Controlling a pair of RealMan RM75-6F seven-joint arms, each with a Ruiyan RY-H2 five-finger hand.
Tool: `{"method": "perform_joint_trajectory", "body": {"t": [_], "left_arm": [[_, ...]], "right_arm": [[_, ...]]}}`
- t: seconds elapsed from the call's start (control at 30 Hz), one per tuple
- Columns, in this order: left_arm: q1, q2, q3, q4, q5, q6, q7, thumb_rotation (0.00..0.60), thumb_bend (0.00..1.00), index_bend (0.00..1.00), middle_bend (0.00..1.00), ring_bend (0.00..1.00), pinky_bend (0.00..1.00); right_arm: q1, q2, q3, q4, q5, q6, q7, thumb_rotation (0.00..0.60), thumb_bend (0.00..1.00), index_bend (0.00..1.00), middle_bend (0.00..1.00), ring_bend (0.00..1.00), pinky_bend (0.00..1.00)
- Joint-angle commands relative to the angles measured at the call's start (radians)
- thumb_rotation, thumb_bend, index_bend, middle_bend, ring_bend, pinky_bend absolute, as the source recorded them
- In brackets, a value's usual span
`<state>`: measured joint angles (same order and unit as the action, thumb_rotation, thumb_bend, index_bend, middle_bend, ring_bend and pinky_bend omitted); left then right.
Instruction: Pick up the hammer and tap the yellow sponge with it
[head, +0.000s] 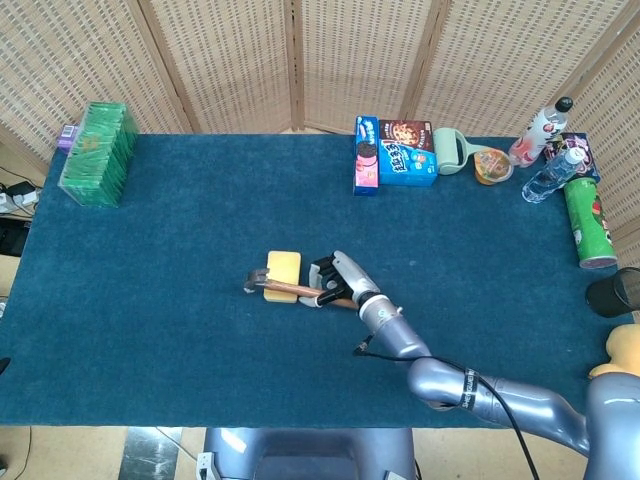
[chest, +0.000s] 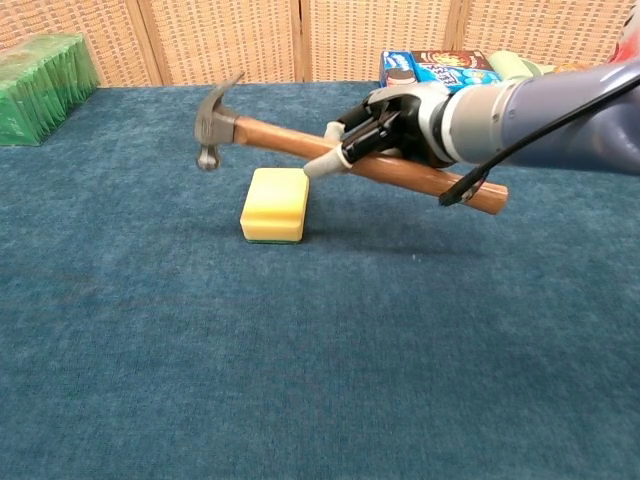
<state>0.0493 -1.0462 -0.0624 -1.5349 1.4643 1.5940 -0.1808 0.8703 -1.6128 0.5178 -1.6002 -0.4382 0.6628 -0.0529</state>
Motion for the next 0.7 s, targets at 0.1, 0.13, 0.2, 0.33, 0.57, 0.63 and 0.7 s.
{"method": "perform_joint_trajectory", "body": {"t": [0.1,0.13,0.2,0.33,0.57,0.63,0.7], "left_arm": [[-0.001,0.001,0.001,-0.007,0.001,-0.001,0.009,0.600,0.18,0.28,0.15,0.06,0.10],[-0.001,0.002,0.001,-0.009,0.001,0.000,0.012,0.600,0.18,0.28,0.15,0.06,0.10],[-0.001,0.002,0.001,-0.011,0.000,-0.001,0.014,0.600,0.18,0.28,0.15,0.06,0.10],[-0.004,0.002,0.001,-0.017,0.001,-0.005,0.022,0.600,0.18,0.28,0.15,0.06,0.10],[-0.008,0.000,0.002,-0.026,0.005,-0.007,0.034,0.600,0.18,0.28,0.15,0.06,0.10],[-0.008,0.000,0.003,-0.028,0.006,-0.007,0.036,0.600,0.18,0.28,0.15,0.06,0.10],[-0.008,0.000,0.004,-0.030,0.007,-0.007,0.037,0.600,0.18,0.28,0.15,0.06,0.10]], "right_arm": [[-0.028,0.020,0.001,0.008,-0.047,-0.038,0.088,0.600,0.26,0.91,1.00,1.00,1.00],[-0.029,0.020,-0.001,0.013,-0.057,-0.042,0.102,0.600,0.26,0.91,1.00,1.00,1.00],[-0.031,0.022,-0.002,0.017,-0.068,-0.043,0.119,0.600,0.26,0.91,1.00,1.00,1.00],[-0.039,0.029,-0.001,0.017,-0.096,-0.051,0.168,0.600,0.26,0.91,1.00,1.00,1.00],[-0.108,0.015,0.038,-0.001,-0.206,-0.037,0.325,0.600,0.26,0.91,1.00,1.00,1.00],[-0.133,0.006,0.049,0.000,-0.257,-0.037,0.376,0.600,0.26,0.91,1.00,1.00,1.00],[-0.155,-0.004,0.060,0.001,-0.303,-0.033,0.425,0.600,0.26,0.91,1.00,1.00,1.00]]}}
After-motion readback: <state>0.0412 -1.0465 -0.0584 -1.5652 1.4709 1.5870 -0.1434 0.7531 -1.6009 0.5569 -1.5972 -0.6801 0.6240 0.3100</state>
